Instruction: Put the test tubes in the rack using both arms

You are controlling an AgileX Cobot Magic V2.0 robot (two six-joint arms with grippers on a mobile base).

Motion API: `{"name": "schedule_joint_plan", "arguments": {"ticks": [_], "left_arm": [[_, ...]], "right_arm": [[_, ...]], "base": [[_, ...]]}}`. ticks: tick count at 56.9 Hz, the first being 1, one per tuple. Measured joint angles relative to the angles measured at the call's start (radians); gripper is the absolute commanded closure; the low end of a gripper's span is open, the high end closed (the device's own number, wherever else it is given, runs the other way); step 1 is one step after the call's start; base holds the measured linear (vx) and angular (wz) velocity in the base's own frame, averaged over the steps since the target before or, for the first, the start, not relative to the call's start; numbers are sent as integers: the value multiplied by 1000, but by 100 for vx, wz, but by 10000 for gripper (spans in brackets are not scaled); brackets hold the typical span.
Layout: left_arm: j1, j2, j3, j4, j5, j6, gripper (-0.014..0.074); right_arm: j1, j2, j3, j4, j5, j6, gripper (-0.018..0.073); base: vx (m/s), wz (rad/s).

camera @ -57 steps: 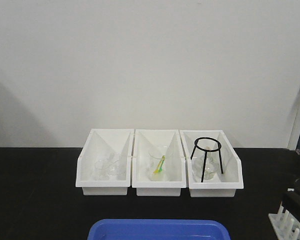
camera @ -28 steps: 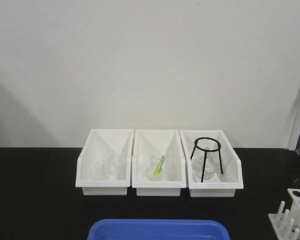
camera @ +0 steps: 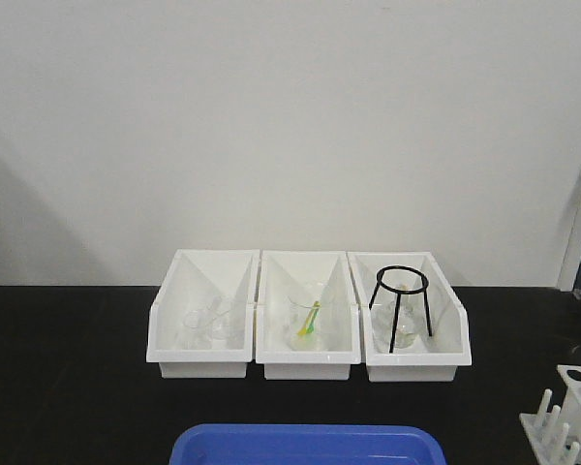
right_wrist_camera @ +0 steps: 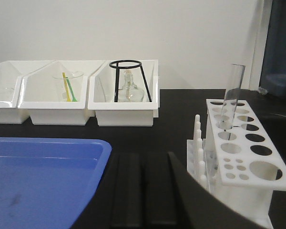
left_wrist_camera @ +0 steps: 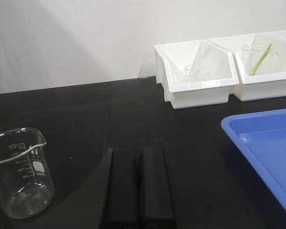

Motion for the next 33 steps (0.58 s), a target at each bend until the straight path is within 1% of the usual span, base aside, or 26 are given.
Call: {"name": "schedule_joint_plan", "arguments": {"ticks": [33], "left_arm": [[0, 0, 0, 0, 1, 1, 617]], "right_arm": [[0, 0, 0, 1, 3, 0, 567]], "base": [[0, 0]]}}
